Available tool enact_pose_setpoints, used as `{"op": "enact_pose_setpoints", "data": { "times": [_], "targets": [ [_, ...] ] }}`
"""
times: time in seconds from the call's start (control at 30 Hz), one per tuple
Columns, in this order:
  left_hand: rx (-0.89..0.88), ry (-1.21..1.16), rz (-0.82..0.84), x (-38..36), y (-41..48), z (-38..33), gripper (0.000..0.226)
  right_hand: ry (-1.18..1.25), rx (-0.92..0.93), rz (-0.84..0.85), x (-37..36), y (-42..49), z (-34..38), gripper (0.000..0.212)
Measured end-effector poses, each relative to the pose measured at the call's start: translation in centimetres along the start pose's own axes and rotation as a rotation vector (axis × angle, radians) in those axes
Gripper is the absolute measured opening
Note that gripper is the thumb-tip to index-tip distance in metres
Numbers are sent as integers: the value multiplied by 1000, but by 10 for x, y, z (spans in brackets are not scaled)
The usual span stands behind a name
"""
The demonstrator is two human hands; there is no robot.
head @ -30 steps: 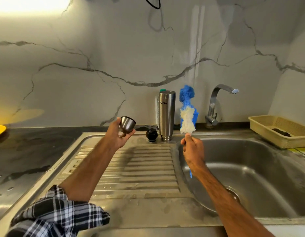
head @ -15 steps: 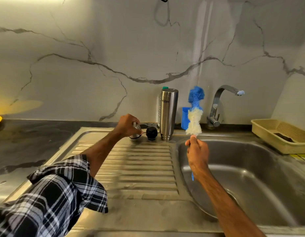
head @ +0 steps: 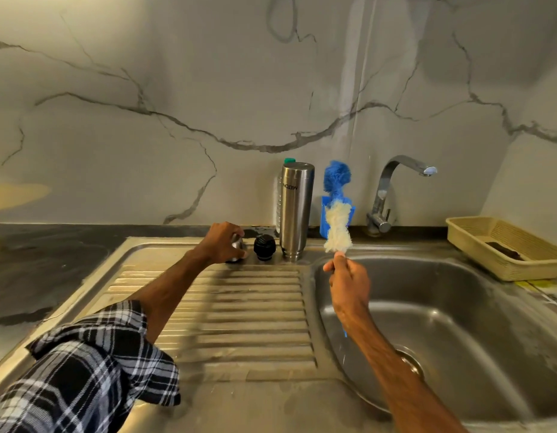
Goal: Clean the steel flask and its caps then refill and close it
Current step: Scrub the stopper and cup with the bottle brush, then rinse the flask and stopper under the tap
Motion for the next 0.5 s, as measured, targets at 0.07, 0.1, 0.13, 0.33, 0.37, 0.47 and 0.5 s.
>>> {"op": "enact_pose_setpoints", "data": {
  "times": [0.07,0.1,0.13,0.33,0.37,0.47,0.5],
  "targets": [
    [-2,6,28,1,-2,0,42,-12,24,-8,1,0,1,34],
    [3,-3,46,1,-3,1,46,-15,36,-12,2,-1,2,30],
    [11,-9,62,3,-6,1,55,-15,43,-15,3,0,4,26],
    [105,-167,-120,45,-28,-13,65,-50,44,-60,19,-4,25,19],
    [101,-204,-155,52,-30,-18,60,-70,50,-63,24,-5,31,20],
    [60,-281,-234,75,-28,-40,54,-106,93,-72,41,2,58,20],
    [49,-301,-260,84,-26,-48,54,-126,116,-77,45,8,69,21]
  ]
}}
Point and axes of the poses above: each hand's wrist, its own y-axis towards the middle knuckle, its own x-axis out of the back of the hand, z = x × y, the point moved 7 cm from there along y, towards the middle knuckle, and after that the axes turned 9 degrees about y, right-handed, at the moved point
